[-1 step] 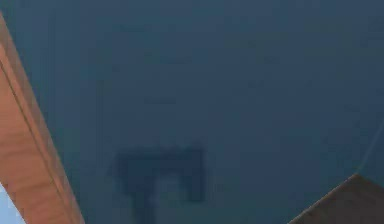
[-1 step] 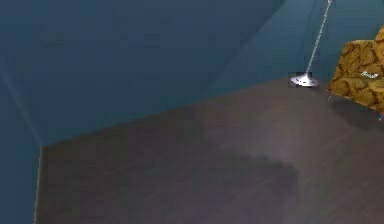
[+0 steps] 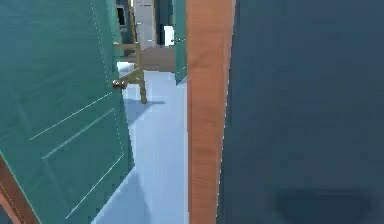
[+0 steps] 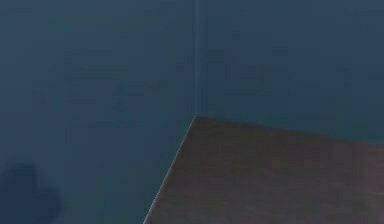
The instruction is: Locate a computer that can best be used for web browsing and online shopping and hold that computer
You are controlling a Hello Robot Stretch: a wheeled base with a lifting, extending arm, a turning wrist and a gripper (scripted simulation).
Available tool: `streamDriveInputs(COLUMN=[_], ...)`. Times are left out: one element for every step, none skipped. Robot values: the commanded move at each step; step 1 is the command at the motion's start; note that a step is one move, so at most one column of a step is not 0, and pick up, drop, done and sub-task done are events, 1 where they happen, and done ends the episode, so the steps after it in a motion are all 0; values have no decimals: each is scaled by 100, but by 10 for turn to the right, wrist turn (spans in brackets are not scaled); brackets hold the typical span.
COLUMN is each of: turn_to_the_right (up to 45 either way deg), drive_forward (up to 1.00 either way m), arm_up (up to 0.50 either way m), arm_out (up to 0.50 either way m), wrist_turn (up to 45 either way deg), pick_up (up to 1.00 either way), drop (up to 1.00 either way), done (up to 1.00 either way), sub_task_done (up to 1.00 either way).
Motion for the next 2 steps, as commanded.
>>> streamDriveInputs(turn_to_the_right=[-450,-180], drive_forward=[0,0], arm_up=[0,0], arm_out=[0,0], wrist_turn=[0,0], pick_up=[0,0], drop=[0,0], done=[0,0], sub_task_done=[0,0])
